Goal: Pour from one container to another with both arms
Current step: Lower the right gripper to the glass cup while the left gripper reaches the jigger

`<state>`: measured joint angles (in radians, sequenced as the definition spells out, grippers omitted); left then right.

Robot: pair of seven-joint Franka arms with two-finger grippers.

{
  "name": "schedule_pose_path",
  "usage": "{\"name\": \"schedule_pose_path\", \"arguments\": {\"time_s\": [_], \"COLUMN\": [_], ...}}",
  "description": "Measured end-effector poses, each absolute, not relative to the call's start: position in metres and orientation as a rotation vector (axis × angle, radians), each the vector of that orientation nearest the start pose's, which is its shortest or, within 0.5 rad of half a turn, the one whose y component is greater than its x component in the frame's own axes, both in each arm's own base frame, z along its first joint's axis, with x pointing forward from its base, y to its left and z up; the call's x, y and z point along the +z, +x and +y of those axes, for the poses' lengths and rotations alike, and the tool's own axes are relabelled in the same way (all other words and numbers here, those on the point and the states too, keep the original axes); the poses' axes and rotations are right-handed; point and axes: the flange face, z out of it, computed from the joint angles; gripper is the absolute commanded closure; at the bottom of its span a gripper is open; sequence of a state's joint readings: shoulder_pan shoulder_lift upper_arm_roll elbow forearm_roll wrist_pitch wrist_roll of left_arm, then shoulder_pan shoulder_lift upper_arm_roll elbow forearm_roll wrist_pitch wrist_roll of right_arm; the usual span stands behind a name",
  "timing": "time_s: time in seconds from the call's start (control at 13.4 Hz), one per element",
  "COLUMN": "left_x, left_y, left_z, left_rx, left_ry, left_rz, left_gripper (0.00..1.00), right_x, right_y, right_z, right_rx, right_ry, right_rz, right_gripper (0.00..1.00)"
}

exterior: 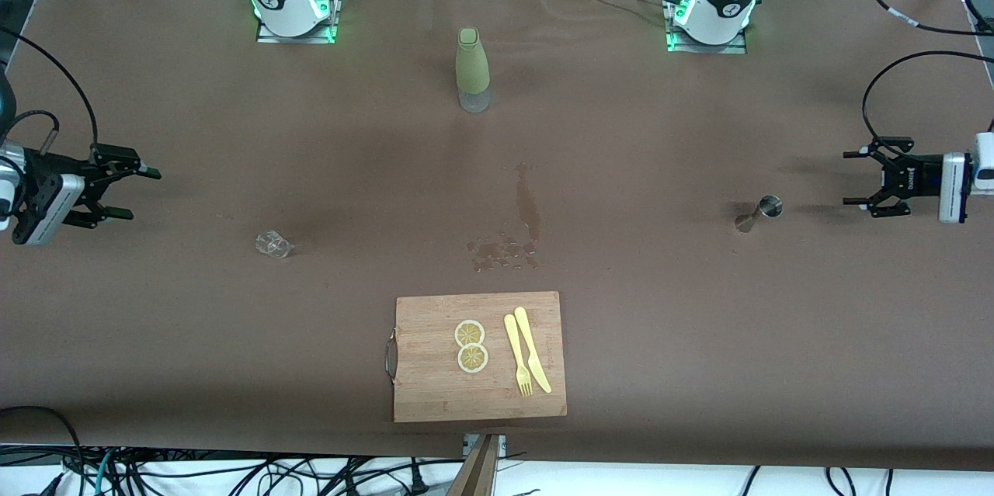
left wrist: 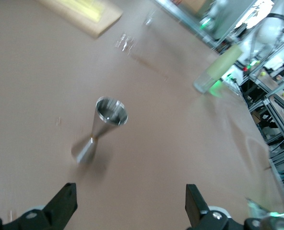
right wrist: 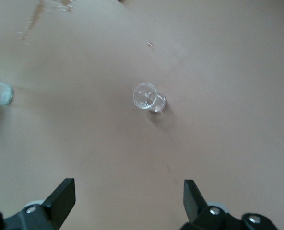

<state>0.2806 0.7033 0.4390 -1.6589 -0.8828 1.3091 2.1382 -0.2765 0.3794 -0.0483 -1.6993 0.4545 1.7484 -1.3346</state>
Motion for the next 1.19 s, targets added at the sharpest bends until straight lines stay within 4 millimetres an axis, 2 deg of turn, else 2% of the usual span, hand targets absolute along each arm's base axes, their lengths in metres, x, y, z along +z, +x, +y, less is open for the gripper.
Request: {"name": "schedule_pose_path", "arguments": {"time_s": [0.22,0.52,0.67,0.82,1.04,1.19], "left_x": [0.171,0.101,0.09,0.089,0.082,0.07], "left_y": [0.512,0.501,0.499,0.503,0.512,0.513], "left_z": [0.275,0.254,0.249,0.241,0.219,0.208], "left_rx": [0.767,0.991,1.028,1.059,1.092,1.104], "left_ry": [1.617,1.482,1.451,1.419,1.369,1.355], "left_rz": [-1.191,-1.182,-1.203,-1.223,-1.23,-1.224], "left_gripper": [0.0,0.0,0.0,0.0,0.0,0.0], "right_x": [0.294,0.219,0.184,0.151,0.12,0.103], "right_y": [0.605,0.622,0.628,0.627,0.625,0.623], "right_z": [-0.175,-0.168,-0.162,-0.152,-0.132,-0.118], "right_rx": [-0.284,-0.598,-0.707,-0.768,-0.859,-0.895], "right_ry": [-2.169,-1.881,-1.779,-1.707,-1.614,-1.559], "right_rz": [-1.236,-1.442,-1.498,-1.514,-1.518,-1.52], "right_gripper": [0.0,0.0,0.0,0.0,0.0,0.0]}}
